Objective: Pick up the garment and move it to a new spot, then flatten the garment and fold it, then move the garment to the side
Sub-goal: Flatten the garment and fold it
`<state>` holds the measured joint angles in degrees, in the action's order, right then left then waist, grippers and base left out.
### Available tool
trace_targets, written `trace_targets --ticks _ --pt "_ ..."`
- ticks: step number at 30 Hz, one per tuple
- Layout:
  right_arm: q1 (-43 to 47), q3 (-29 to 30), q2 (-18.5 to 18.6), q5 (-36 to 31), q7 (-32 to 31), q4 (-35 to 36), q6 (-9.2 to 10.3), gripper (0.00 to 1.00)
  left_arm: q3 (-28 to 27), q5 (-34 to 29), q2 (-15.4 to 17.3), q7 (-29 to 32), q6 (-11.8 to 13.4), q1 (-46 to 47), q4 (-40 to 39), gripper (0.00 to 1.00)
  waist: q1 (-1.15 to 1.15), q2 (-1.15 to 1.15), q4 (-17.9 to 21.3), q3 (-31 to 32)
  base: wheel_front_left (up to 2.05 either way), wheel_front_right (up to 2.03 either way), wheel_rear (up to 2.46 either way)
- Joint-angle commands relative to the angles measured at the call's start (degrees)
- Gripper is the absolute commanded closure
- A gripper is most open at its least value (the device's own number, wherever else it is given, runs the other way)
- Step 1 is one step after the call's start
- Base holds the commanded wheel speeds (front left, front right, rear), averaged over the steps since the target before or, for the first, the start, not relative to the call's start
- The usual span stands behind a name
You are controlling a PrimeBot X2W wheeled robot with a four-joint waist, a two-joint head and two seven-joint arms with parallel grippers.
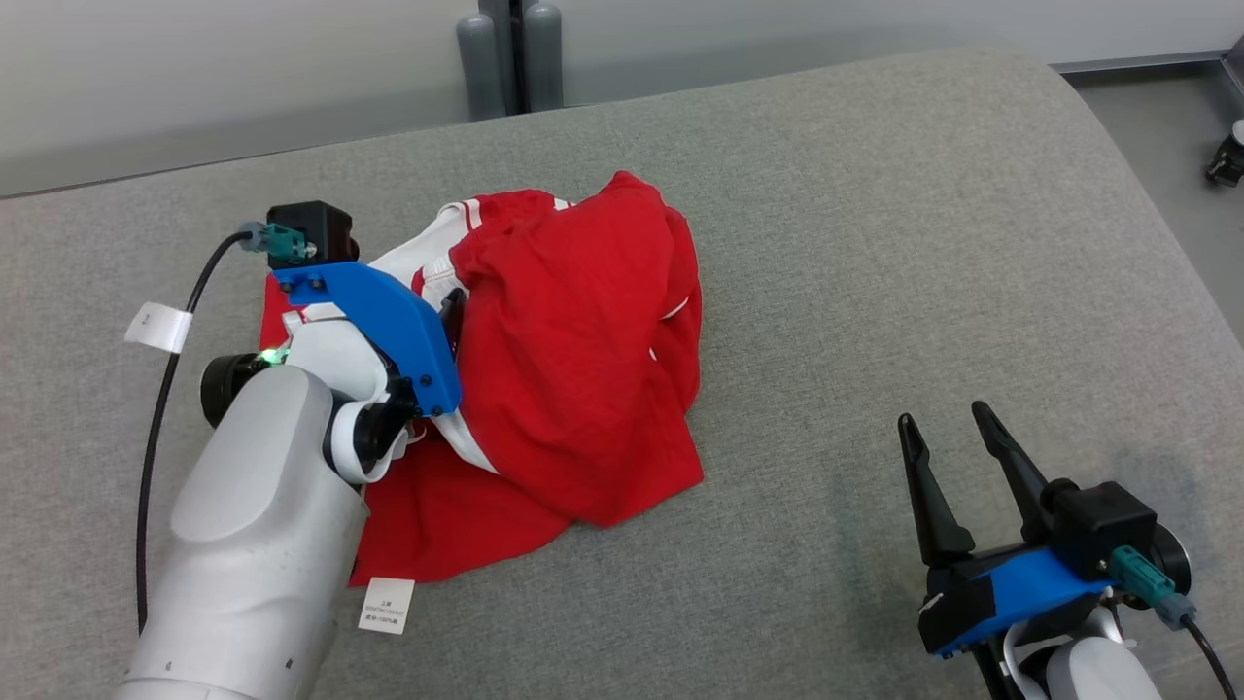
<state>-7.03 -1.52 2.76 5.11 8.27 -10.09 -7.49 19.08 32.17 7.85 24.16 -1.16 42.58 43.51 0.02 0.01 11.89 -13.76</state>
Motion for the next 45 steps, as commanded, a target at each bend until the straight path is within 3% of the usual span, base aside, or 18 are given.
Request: trace_targets --ticks 1,9,10,11,12,19,28,32,37,43,45 --pt "-1.1 0.1 0.2 0.0 0.5 -0.2 -0.01 0.00 -0.6 1.3 -0.7 1.0 -0.8 1.4 0.9 0.00 -0.02 -0.01 0.2 -0.4 0.00 0.00 0.00" --pt "-1.8 0.3 0.2 -0.3 1.1 -0.9 -0.01 0.00 -0.4 3.7 -1.4 4.9 -2.3 3.1 4.2 0.00 -0.02 -0.01 0.7 -0.8 0.00 0.00 0.00" --pt "-1.9 0.3 0.2 -0.4 1.1 -0.9 -0.01 0.00 -0.1 3.6 -1.5 5.3 -2.4 3.1 4.5 0.43 -0.02 -0.01 0.7 -0.7 0.00 0.00 0.00" --pt "-1.9 0.4 0.2 -0.4 1.0 -0.9 -0.01 0.00 0.1 3.7 -1.5 5.5 -2.3 3.1 4.6 0.76 -0.02 -0.01 0.7 -0.7 0.00 0.00 0.00" --pt "-2.0 0.4 0.2 -0.4 1.0 -0.9 -0.01 0.00 0.2 3.9 -1.6 5.7 -2.4 3.1 4.8 1.00 -0.02 -0.01 0.6 -0.6 0.00 0.00 0.00" --pt "-1.7 1.0 0.2 -0.8 0.7 -0.6 -0.01 0.00 1.2 3.5 -2.1 3.4 -3.2 3.0 3.7 1.00 -0.02 -0.01 -1.3 0.0 0.00 0.00 0.00" --pt "0.0 0.7 0.2 -0.7 0.0 -0.5 -0.01 0.00 0.3 2.7 -2.8 -10.3 -3.4 4.7 -4.1 1.00 -0.02 -0.01 -6.4 3.3 0.00 0.00 0.00" --pt "1.2 0.7 0.2 -0.1 0.1 -0.9 -0.01 0.00 0.4 3.3 -2.9 -13.2 -4.4 5.1 -10.0 1.00 -0.02 -0.01 -9.7 6.6 0.00 0.00 0.00" --pt "3.0 -0.3 0.2 1.0 0.4 -1.1 -0.01 0.00 -0.8 4.9 -0.2 -11.5 -5.0 5.3 -19.1 1.00 -0.02 -0.01 -14.1 10.3 0.00 0.00 0.00" --pt "4.4 -1.6 0.3 2.9 1.0 -1.7 -0.01 0.00 -3.2 6.4 6.2 -5.1 -4.0 4.4 -27.0 1.00 -0.02 -0.01 -19.0 12.6 0.00 0.00 0.00" --pt "4.4 -2.3 0.3 3.4 1.3 -2.0 -0.01 0.00 -4.4 5.8 9.9 -3.8 -3.8 4.0 -28.4 1.00 -0.02 -0.01 -20.1 12.6 0.00 0.00 0.00"
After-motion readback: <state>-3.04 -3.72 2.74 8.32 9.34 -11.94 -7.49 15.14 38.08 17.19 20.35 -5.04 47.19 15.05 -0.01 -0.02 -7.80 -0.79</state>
